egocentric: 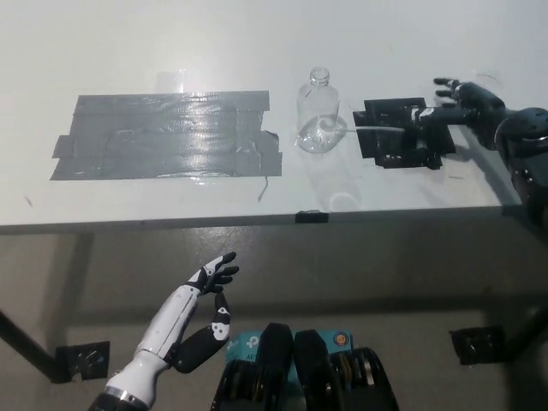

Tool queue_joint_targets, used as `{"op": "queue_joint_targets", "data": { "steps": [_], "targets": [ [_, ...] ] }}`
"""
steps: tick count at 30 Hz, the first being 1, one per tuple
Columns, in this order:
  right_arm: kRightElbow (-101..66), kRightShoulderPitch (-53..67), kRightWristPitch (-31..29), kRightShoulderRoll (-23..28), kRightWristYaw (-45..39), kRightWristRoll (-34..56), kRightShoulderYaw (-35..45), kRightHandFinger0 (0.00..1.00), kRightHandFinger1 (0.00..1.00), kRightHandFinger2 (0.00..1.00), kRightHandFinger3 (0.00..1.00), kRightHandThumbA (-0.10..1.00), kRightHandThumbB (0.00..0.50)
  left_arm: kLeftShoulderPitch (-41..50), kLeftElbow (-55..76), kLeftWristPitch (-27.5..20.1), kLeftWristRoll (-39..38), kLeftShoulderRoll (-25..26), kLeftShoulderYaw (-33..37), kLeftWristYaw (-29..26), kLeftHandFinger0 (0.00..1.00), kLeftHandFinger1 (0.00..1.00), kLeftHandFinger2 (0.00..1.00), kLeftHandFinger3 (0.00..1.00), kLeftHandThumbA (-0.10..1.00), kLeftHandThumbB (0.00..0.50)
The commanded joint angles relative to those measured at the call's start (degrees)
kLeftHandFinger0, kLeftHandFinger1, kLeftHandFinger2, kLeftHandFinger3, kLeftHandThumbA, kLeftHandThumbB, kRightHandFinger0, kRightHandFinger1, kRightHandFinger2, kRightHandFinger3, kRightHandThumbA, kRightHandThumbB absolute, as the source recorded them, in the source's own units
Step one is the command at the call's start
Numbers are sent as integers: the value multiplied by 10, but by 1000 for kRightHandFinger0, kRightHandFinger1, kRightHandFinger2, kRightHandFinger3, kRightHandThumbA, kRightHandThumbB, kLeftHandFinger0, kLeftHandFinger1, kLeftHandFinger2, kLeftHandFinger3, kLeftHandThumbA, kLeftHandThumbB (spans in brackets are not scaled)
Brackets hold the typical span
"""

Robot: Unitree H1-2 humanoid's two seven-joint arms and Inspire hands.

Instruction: The robot grabs the black lid of the spray bottle on the desk and places it on the black area of the desk

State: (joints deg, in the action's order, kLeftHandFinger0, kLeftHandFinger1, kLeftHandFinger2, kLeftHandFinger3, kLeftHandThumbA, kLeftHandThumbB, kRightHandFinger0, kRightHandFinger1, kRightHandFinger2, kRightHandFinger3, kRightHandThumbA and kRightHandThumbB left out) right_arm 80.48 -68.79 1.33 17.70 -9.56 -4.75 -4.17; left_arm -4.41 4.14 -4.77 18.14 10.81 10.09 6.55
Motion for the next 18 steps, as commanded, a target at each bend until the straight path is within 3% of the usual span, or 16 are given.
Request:
{"op": "queue_joint_targets", "data": {
  "steps": [1,3,4,5,7,14,16,18],
  "targets": [
    [-40,-69,-68,34,58,8,18,1000,1000,1000,1000,903,489,-3,20,-12,-2,5,-1,2,860,845,858,929,-100,182],
    [-61,-77,-89,36,89,1,21,1000,1000,1000,1000,929,495,-5,17,-11,-3,4,-2,0,862,848,860,933,-100,182],
    [-98,-73,-91,37,109,-6,22,1000,1000,1000,1000,939,463,-5,16,-13,-1,4,-2,-1,860,847,861,936,-98,181],
    [-113,-70,-92,37,115,-9,22,1000,1000,1000,1000,940,461,-4,16,-14,0,4,-2,-2,859,847,861,937,-97,181],
    [-219,-39,-83,41,124,-22,23,1000,1000,1000,1000,993,481,0,18,-10,-5,2,-2,0,867,855,870,952,-98,181],
    [-717,168,11,16,76,-9,43,1000,1000,1000,1000,1000,446,13,23,-10,-12,8,-16,-6,864,874,910,999,-91,172],
    [-839,239,20,3,65,8,42,1000,1000,1000,1000,1000,417,11,21,-7,-16,11,-22,-7,857,907,947,1000,-25,164],
    [-936,314,17,-2,57,8,32,1000,1000,1000,1000,1000,440,9,22,6,-31,11,-34,-5,895,978,1000,1000,78,148]
  ]
}}
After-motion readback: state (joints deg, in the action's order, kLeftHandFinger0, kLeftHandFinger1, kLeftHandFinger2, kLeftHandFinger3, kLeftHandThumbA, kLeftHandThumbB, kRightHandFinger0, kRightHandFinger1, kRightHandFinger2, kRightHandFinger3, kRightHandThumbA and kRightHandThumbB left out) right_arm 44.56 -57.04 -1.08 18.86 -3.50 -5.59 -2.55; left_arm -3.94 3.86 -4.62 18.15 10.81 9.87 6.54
